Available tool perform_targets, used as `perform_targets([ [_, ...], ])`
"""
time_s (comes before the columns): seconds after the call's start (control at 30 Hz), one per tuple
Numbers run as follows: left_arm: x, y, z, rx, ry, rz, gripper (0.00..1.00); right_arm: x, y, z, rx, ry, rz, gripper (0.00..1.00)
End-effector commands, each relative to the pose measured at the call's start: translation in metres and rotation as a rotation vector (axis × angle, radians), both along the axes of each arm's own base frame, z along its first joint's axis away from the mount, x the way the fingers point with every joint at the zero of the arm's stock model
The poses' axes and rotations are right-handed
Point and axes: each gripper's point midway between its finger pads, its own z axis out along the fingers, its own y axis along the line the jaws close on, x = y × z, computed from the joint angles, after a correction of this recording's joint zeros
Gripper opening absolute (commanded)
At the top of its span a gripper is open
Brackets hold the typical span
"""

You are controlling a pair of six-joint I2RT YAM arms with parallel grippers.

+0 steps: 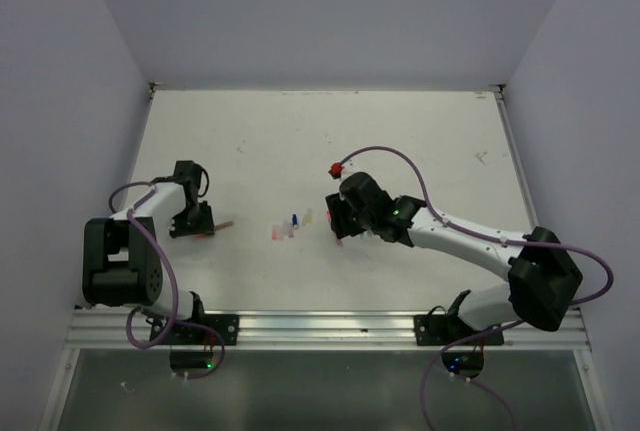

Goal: Open the pen caps

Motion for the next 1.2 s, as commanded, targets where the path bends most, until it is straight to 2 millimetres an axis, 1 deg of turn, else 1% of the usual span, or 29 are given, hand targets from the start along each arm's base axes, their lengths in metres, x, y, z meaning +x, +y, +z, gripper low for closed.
perform_targets([
  [0.0,-0.016,0.004,-0.024,0.013,0.081,-0.012,0.23,0.004,-0.005,0.014,0.018,-0.046,-0.022,0.50],
  [0.03,-0.015,0.005,-0.024,0.015,0.078,-0.021,0.20,0.003,-0.006,0.014,0.018,-0.044,-0.024,0.50],
  [0.1,-0.013,0.006,-0.022,0.028,0.066,-0.060,0.08,0.002,-0.007,0.017,0.021,-0.046,-0.024,0.50],
  [0.17,-0.007,0.009,-0.013,0.052,0.037,-0.109,0.00,0.001,-0.008,0.019,0.021,-0.044,-0.024,0.50],
  [0.2,-0.004,0.011,-0.009,0.066,0.024,-0.130,0.00,0.001,-0.008,0.021,0.024,-0.045,-0.025,0.50],
  [0.23,0.004,0.016,0.002,0.101,-0.015,-0.148,0.00,0.000,-0.007,0.024,0.033,-0.040,-0.023,0.50],
  [0.27,0.007,0.014,0.009,0.121,-0.029,-0.184,0.00,-0.001,-0.005,0.025,0.037,-0.033,-0.014,0.50],
  [0.33,0.021,0.020,0.033,0.193,-0.089,-0.256,0.00,-0.004,0.003,0.030,0.054,-0.020,0.028,0.51],
  [0.37,0.024,0.008,0.041,0.219,-0.100,-0.363,0.00,-0.006,0.007,0.031,0.067,-0.010,0.049,0.51],
  [0.4,0.031,0.007,0.055,0.251,-0.144,-0.404,0.00,-0.011,0.017,0.037,0.104,0.007,0.094,0.52],
  [0.43,0.037,0.002,0.064,0.268,-0.177,-0.464,0.00,-0.011,0.022,0.037,0.113,0.012,0.115,0.54],
  [0.47,0.050,-0.011,0.079,0.286,-0.246,-0.543,0.00,-0.016,0.029,0.039,0.139,0.031,0.149,0.55],
  [0.5,0.053,-0.017,0.086,0.312,-0.265,-0.633,0.00,-0.024,0.038,0.043,0.177,0.060,0.195,0.59],
  [0.53,0.057,-0.031,0.098,0.309,-0.334,-0.701,0.00,-0.024,0.045,0.049,0.215,0.062,0.207,0.60],
  [0.57,0.068,-0.050,0.111,0.328,-0.428,-0.819,0.00,-0.025,0.050,0.053,0.244,0.065,0.216,0.62],
  [0.6,0.070,-0.062,0.128,0.332,-0.528,-0.873,0.00,-0.028,0.055,0.058,0.276,0.074,0.234,0.64],
  [0.63,0.062,-0.087,0.121,0.252,-0.593,-0.978,0.00,-0.032,0.066,0.066,0.335,0.084,0.263,0.65],
  [0.67,0.075,-0.111,0.144,0.251,-0.785,-1.067,0.00,-0.034,0.071,0.070,0.364,0.091,0.279,0.66],
  [0.7,0.071,-0.127,0.163,0.217,-0.925,-1.116,0.00,-0.036,0.076,0.072,0.390,0.099,0.295,0.66],
  [0.73,0.055,-0.147,0.154,0.111,-0.983,-1.189,0.00,-0.035,0.083,0.079,0.434,0.086,0.308,0.66],
  [0.77,0.056,-0.161,0.173,0.097,-1.107,-1.196,0.00,-0.042,0.088,0.082,0.469,0.105,0.344,0.66],
  [0.8,0.048,-0.172,0.176,0.054,-1.143,-1.230,0.00,-0.042,0.092,0.085,0.508,0.102,0.349,0.66],
  [0.83,0.042,-0.178,0.172,0.027,-1.138,-1.248,0.00,-0.045,0.094,0.086,0.526,0.108,0.355,0.66],
  [0.87,0.034,-0.192,0.171,-0.002,-1.147,-1.297,0.00,-0.045,0.092,0.083,0.529,0.112,0.340,0.66],
  [0.9,0.029,-0.199,0.172,-0.018,-1.157,-1.325,0.00,-0.044,0.093,0.089,0.557,0.094,0.340,0.67],
  [0.97,0.013,-0.217,0.172,-0.066,-1.185,-1.378,0.00,-0.042,0.095,0.088,0.592,0.086,0.320,0.67],
  [1.0,0.007,-0.221,0.177,-0.075,-1.211,-1.387,0.00,-0.041,0.097,0.085,0.592,0.097,0.316,0.67],
  [1.03,0.001,-0.225,0.173,-0.091,-1.215,-1.397,0.00,-0.040,0.099,0.083,0.597,0.106,0.311,0.67],
  [1.17,-0.017,-0.240,0.180,-0.154,-1.261,-1.434,0.00,-0.035,0.102,0.068,0.583,0.120,0.283,0.67],
])
